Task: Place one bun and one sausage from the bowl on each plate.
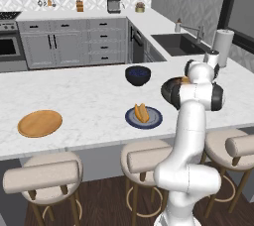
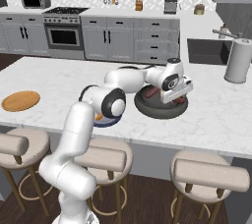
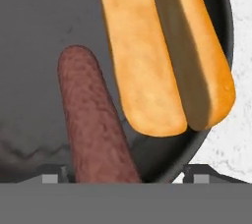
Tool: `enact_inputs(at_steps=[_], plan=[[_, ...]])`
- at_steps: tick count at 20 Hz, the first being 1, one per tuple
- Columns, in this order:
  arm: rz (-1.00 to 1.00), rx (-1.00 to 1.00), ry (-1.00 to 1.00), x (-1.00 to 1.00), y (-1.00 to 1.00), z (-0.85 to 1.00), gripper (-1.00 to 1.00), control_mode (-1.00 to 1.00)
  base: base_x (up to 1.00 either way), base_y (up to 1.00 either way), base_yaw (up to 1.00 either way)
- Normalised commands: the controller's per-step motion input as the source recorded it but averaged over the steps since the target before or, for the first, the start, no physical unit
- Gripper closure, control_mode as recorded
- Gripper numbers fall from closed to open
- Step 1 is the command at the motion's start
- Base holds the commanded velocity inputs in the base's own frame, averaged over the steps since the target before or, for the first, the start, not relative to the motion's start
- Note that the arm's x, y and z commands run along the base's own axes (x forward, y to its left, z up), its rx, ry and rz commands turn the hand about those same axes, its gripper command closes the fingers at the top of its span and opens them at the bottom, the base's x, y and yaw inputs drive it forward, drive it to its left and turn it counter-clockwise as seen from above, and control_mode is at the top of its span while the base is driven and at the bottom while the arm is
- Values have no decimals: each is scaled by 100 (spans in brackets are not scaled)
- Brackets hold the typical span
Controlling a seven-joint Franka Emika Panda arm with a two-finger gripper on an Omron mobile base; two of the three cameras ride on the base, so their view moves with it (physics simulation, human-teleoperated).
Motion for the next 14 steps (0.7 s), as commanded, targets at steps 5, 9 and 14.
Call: enact_inputs(at_steps=[5, 9, 14], plan=[[15, 0, 0, 0, 0, -22, 100, -100, 0, 0, 0], [13, -1, 0, -44, 6, -1, 100, -100, 0, 0, 0], [1, -1, 0, -75, 53, 48, 100, -100, 0, 0, 0]])
